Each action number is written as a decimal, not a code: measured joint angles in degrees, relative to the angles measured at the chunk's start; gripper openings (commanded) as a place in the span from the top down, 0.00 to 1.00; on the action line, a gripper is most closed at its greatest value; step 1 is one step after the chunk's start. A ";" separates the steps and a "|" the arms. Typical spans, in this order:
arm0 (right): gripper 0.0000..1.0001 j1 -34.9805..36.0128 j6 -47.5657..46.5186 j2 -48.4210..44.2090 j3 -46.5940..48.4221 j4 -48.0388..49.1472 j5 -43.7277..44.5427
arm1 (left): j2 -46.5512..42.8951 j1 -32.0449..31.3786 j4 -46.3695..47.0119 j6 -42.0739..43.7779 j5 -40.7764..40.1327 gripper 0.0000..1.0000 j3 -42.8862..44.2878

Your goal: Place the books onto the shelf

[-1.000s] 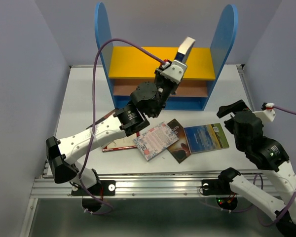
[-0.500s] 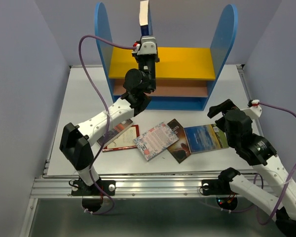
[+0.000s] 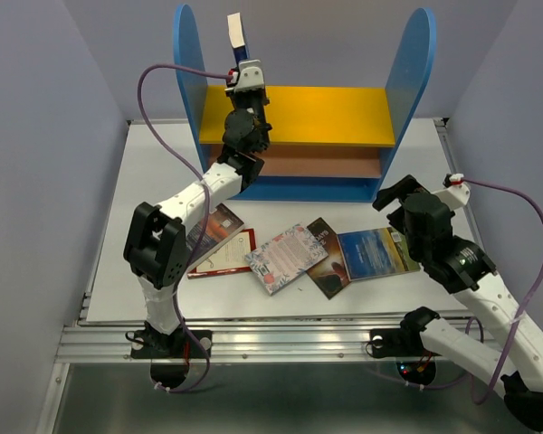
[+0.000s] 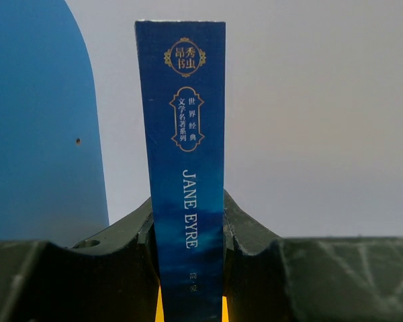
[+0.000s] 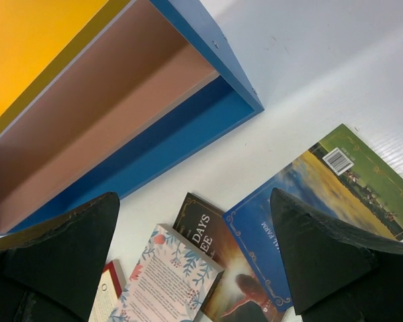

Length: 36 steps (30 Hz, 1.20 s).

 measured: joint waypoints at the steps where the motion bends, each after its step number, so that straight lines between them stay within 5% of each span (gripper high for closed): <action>1: 0.00 0.00 -0.15 0.31 0.00 0.07 0.15 | 0.63 0.46 -0.63 -0.46 0.24 1.00 0.00; 18: 0.00 0.00 -4.15 1.73 -1.86 3.82 0.37 | 1.79 7.08 0.57 -6.25 5.25 1.00 -1.42; 24: 0.00 0.00 -4.63 1.36 -1.86 3.93 0.37 | 1.55 7.91 3.13 -6.25 5.40 0.82 -3.54; 30: 0.00 0.00 -4.96 0.61 -1.86 4.17 0.35 | 0.39 7.91 4.37 -6.71 5.14 0.81 -5.66; 36: 0.00 0.00 -4.98 0.46 -1.97 4.31 0.09 | -1.57 7.85 4.70 -7.41 3.30 0.53 -7.98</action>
